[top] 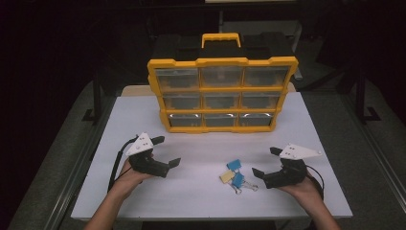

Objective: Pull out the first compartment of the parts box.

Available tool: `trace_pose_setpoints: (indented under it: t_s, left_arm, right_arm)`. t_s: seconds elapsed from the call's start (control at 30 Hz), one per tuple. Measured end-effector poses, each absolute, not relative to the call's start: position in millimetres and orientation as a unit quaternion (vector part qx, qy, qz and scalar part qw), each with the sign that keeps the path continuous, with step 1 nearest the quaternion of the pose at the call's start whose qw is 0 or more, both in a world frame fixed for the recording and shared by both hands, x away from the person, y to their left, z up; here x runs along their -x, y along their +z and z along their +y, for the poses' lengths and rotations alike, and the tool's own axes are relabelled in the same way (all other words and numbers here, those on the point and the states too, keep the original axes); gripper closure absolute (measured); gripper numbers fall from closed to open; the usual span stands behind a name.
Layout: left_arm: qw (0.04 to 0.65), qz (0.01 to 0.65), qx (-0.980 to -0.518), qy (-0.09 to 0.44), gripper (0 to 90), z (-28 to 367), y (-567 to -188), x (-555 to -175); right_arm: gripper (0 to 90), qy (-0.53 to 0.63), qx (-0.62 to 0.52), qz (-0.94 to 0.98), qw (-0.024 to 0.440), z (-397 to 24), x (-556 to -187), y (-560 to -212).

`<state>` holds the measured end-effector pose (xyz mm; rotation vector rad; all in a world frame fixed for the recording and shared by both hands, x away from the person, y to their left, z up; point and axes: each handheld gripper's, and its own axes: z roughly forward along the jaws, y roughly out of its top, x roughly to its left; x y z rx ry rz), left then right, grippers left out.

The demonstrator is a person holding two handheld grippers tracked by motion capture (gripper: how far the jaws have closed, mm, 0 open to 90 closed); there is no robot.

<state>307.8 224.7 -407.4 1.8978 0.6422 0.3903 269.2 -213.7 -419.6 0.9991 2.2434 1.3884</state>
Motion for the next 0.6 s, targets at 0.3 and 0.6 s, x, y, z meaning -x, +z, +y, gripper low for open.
trace_pose_setpoints:
  t_s: [0.3,0.6]
  left_arm:
    - [0.525,0.271,-0.789,0.169,0.0,220,-406,-313]
    - [0.524,0.265,-0.791,0.170,0.0,211,-404,-319]
  right_arm:
    - [0.0,0.484,-0.350,0.787,0.156,-213,-269,-421]
    - [0.0,0.485,-0.352,0.785,0.159,-215,-269,-421]
